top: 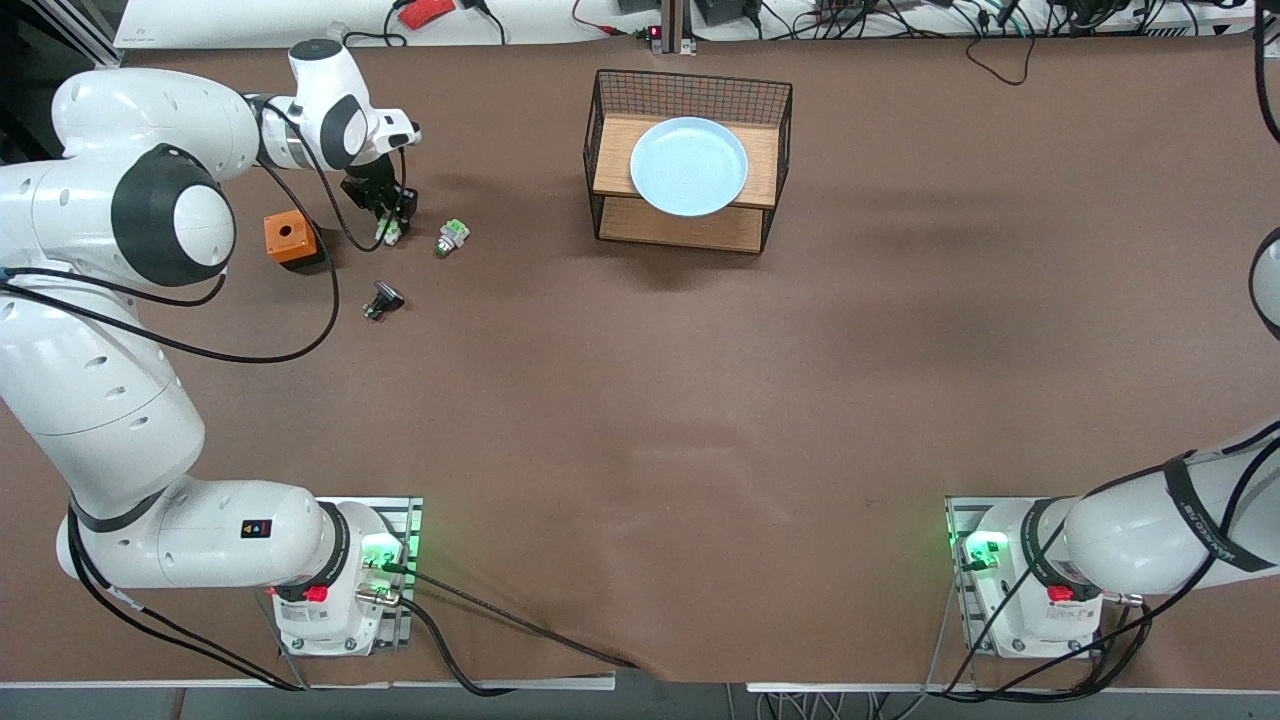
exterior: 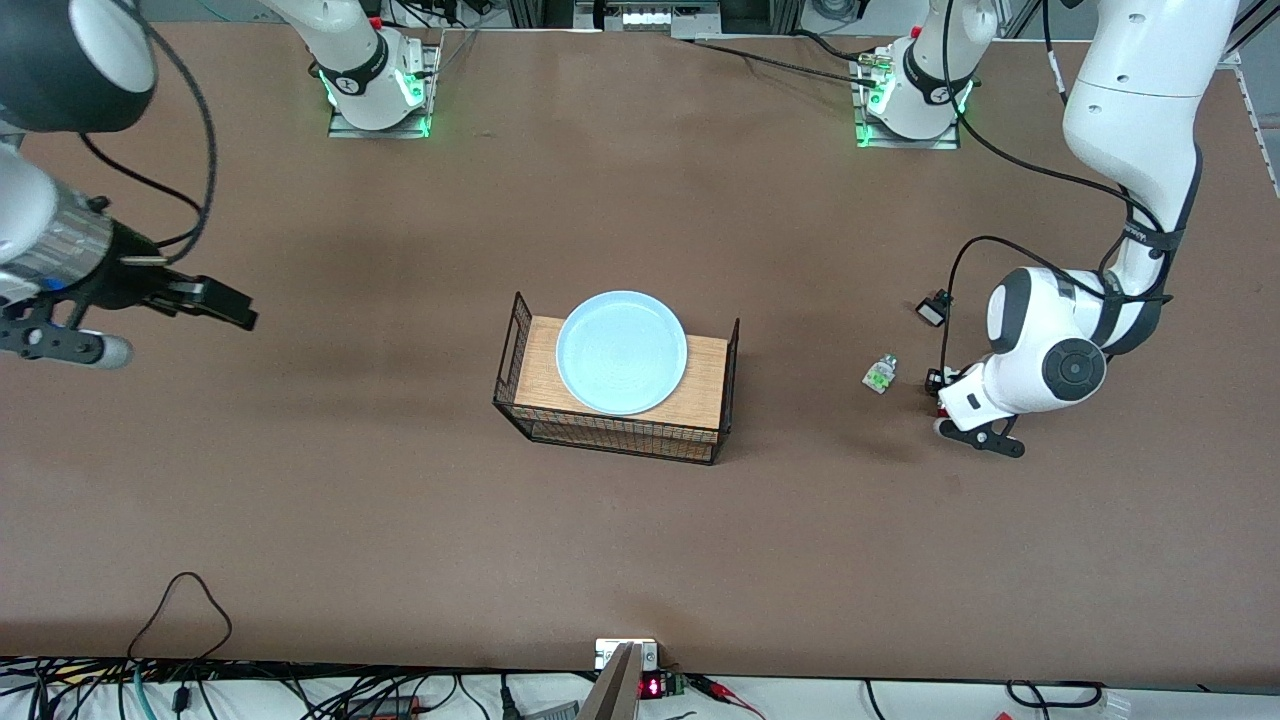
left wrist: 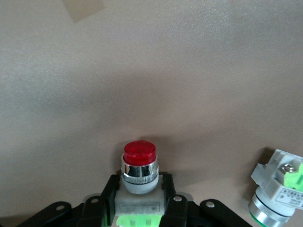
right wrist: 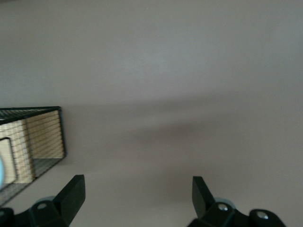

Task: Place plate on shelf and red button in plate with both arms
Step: 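Grasp the red button with the left gripper while the right gripper withdraws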

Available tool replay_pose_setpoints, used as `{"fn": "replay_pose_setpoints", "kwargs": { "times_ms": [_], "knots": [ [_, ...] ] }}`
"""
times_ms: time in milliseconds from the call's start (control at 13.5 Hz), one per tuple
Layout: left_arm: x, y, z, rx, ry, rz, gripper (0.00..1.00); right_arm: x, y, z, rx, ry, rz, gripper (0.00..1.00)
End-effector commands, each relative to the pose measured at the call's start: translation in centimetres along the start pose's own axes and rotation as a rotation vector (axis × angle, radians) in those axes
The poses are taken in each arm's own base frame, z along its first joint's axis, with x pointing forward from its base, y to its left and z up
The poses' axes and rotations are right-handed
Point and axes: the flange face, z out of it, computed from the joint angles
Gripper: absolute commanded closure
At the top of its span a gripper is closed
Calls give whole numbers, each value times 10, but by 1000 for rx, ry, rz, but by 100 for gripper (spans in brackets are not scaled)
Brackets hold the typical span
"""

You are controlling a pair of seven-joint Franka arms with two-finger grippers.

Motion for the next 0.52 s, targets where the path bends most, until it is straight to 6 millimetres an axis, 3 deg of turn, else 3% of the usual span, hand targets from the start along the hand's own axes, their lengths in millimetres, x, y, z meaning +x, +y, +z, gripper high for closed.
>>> {"fn": "replay_pose_setpoints", "kwargs": {
  "times_ms": [0,148,222,370,444],
  "knots": [
    [2,-4,-64,16,-27,13,85,6,55,-2,-5,-11,-87,0],
    [-3,3,-114,13,-92,11,85,4,91,-1,-2,-27,-136,0],
    [-2,10,-142,17,-97,17,84,2,99,-5,-5,-25,-120,0],
    [-2,20,-197,11,-94,21,83,-6,98,-1,-9,-48,-90,0],
    [-2,35,-226,4,-101,32,84,-10,97,3,-19,-46,-84,0]
  ]
}}
